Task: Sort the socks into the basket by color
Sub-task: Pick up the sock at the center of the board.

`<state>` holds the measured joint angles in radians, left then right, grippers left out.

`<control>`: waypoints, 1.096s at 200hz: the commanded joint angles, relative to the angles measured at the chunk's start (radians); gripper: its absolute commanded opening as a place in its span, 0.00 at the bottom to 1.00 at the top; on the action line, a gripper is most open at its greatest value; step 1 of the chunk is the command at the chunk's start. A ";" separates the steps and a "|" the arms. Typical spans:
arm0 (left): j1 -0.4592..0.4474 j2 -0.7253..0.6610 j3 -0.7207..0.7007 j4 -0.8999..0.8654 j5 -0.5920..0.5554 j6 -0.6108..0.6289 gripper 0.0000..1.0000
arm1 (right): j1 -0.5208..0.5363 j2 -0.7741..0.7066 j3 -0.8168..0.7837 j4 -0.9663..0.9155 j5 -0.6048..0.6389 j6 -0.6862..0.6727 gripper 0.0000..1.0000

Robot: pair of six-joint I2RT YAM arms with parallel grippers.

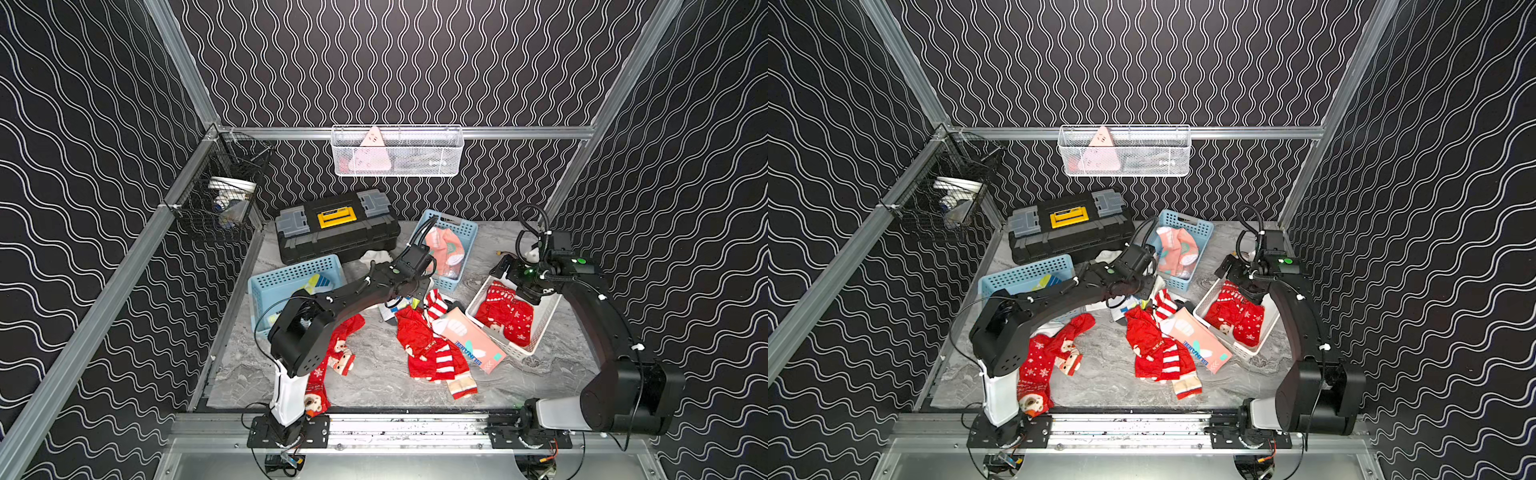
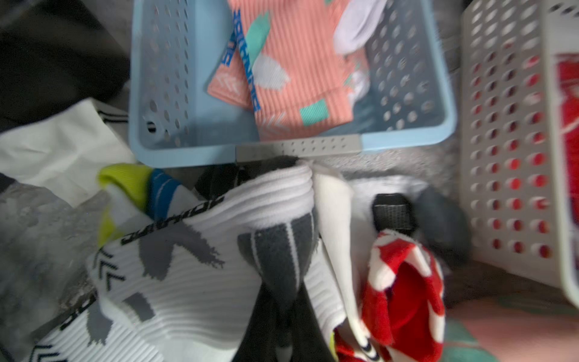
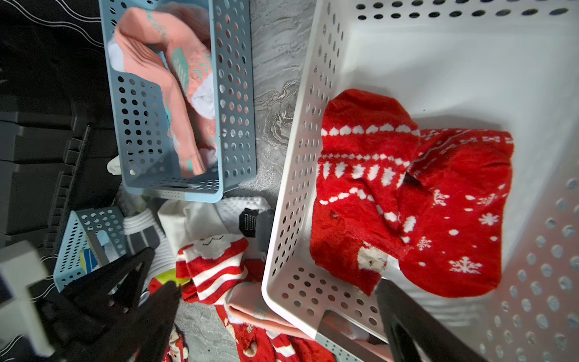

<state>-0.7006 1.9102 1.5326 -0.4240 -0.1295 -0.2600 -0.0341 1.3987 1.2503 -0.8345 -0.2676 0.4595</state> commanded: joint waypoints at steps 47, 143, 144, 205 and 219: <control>0.006 -0.164 0.004 -0.089 0.137 -0.006 0.00 | 0.061 0.006 0.031 -0.029 -0.029 -0.020 1.00; 0.017 -0.351 -0.199 -0.025 0.309 -0.129 0.00 | 0.342 0.064 0.106 0.164 -0.275 0.013 0.83; 0.016 -0.351 -0.199 -0.025 0.311 -0.129 0.00 | 0.345 0.066 0.107 0.166 -0.276 0.014 0.83; 0.007 -0.379 -0.245 -0.009 0.315 -0.143 0.00 | 0.466 0.147 0.144 0.234 -0.303 0.053 0.51; 0.007 -0.380 -0.246 -0.003 0.314 -0.146 0.00 | 0.481 0.156 0.148 0.214 -0.303 0.041 0.47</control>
<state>-0.6937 1.5410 1.2911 -0.4679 0.1696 -0.3908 0.4263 1.5414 1.3846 -0.6369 -0.5552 0.4973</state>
